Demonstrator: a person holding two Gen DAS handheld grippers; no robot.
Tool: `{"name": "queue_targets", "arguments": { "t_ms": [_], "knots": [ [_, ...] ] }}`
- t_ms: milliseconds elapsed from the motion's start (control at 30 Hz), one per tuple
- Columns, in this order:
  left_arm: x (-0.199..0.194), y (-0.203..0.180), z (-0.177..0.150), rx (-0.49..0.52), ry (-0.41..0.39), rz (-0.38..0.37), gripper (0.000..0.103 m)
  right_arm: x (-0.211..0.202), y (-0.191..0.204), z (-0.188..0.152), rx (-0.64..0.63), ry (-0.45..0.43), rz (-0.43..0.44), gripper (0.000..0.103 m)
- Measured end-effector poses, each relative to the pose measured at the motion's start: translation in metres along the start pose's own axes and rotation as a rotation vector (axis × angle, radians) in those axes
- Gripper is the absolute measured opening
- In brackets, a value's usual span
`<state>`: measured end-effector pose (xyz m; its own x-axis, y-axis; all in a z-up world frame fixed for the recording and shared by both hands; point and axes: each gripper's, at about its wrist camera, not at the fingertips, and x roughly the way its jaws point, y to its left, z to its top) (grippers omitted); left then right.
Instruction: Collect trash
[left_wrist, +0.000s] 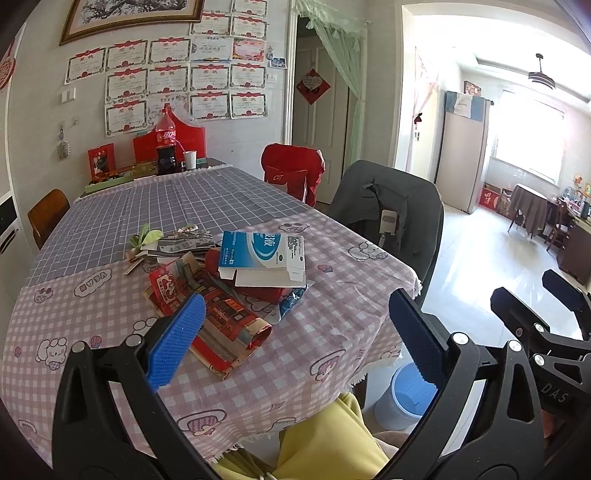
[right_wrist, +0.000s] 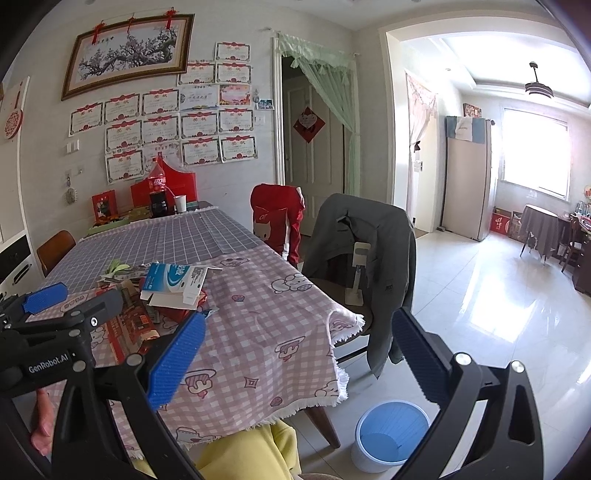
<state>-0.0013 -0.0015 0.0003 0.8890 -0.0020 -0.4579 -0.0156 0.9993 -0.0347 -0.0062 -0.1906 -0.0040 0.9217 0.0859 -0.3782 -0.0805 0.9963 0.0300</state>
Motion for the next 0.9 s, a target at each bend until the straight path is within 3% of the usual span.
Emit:
{"name": "queue_targets", "arguments": {
  "t_ms": [900],
  "knots": [
    [0.0061,0.0066,-0.0007,-0.019,0.023,0.007,0.098,0.009,0.0059,0.0002,-0.01,0.024,0.011,0.099]
  ]
}}
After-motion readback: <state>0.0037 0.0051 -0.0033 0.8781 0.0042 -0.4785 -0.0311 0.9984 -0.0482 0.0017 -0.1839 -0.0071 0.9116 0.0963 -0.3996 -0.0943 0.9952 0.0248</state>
